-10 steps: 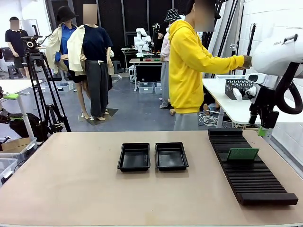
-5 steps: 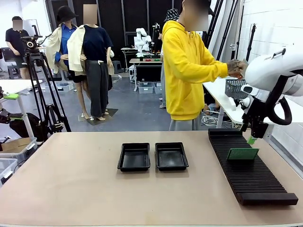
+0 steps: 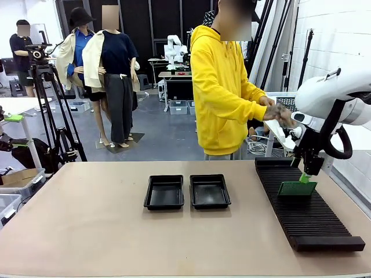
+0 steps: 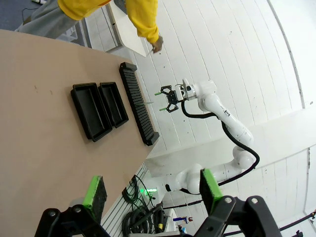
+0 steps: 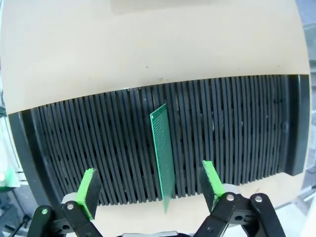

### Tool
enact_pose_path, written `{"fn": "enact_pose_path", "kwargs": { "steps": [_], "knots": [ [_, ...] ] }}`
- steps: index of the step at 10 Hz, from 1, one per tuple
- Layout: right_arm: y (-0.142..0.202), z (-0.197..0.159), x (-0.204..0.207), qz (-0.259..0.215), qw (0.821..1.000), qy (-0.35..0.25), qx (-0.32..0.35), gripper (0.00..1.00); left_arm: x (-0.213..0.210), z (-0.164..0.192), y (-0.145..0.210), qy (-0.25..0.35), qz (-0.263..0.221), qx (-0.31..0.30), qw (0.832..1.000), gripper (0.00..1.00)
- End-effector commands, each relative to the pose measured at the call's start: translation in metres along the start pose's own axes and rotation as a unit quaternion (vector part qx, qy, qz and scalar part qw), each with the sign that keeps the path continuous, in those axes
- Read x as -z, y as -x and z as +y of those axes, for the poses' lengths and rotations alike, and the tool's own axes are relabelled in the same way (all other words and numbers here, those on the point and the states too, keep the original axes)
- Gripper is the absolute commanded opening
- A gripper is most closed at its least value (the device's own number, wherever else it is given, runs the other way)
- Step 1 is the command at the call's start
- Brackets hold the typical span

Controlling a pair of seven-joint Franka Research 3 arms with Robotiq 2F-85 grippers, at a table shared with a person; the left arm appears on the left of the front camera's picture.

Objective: Inspect and transfer BCBs to ESD trays.
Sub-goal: Pick up the Blank PCB from the PCB Rack and place it in the left ESD tray.

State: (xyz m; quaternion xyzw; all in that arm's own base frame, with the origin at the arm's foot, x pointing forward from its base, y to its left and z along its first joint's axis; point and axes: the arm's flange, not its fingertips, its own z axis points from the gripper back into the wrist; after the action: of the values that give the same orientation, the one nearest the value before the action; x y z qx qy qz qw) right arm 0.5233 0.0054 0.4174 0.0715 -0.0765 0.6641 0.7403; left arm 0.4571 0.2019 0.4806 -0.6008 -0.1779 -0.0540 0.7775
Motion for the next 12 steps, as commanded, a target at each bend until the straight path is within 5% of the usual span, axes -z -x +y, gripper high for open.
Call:
{"fn": "enact_pose_path", "kwargs": {
  "steps": [1, 5, 7, 12],
  "knots": [
    [-0.001, -0.002, -0.005, 0.002, 1.000, 0.011, -0.001, 1.00, -0.001, -0.003, -0.001, -0.002, -0.005, -0.006, 1.000, 1.00],
    [0.046, 0.110, -0.142, -0.062, 0.996, -0.010, 0.066, 1.00, -0.001, -0.003, -0.001, -0.002, -0.005, -0.006, 1.000, 1.00],
    [0.045, 0.141, -0.135, -0.057, 0.993, -0.035, 0.097, 1.00, -0.001, -0.003, -0.001, -0.002, -0.005, -0.006, 1.000, 1.00],
    [0.055, 0.153, -0.155, -0.065, 0.993, -0.035, 0.087, 1.00, -0.001, -0.003, -0.001, -0.002, -0.005, -0.006, 1.000, 1.00]
  ]
}}
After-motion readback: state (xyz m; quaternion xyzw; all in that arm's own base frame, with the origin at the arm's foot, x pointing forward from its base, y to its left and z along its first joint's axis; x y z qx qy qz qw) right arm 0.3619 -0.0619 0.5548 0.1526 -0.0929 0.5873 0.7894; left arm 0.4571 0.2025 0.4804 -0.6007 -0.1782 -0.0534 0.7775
